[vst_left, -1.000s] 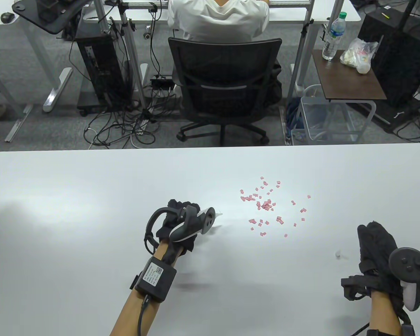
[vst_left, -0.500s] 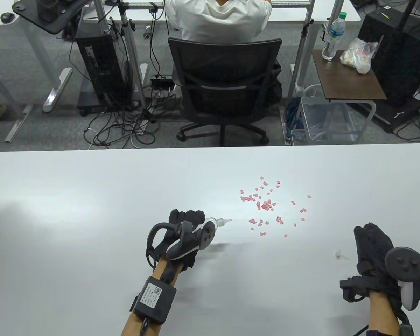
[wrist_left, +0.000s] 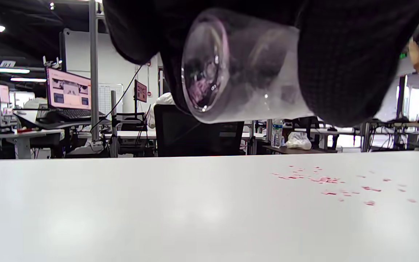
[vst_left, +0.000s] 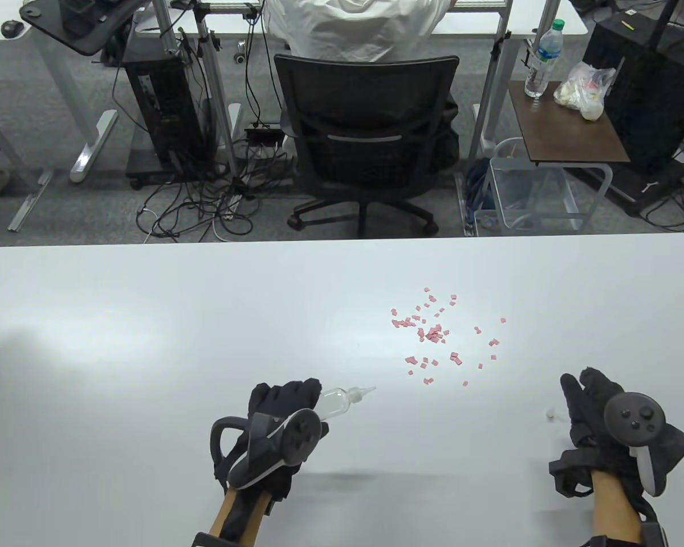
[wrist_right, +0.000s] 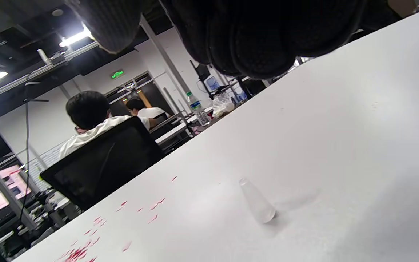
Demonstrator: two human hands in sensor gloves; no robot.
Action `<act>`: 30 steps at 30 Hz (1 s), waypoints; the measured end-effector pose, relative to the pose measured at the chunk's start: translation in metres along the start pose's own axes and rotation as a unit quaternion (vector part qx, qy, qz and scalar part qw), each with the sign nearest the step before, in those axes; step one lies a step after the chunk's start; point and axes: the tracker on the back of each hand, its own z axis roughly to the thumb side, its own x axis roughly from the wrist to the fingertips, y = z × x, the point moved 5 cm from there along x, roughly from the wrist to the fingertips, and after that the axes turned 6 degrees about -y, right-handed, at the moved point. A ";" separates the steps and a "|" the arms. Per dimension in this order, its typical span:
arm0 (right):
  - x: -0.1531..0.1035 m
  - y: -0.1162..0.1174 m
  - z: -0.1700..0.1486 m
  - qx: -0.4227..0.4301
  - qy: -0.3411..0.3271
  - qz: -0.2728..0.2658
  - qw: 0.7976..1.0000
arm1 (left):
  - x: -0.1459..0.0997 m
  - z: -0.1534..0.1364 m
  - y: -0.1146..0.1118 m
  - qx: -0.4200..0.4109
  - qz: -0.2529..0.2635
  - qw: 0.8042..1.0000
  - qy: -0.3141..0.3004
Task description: Squeeze empty conical bottle to blow paper scraps with air puff
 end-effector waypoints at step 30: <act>0.009 0.065 -0.003 -0.198 0.019 0.118 0.973 | -0.018 0.015 -0.033 -0.100 -0.003 0.991 -0.091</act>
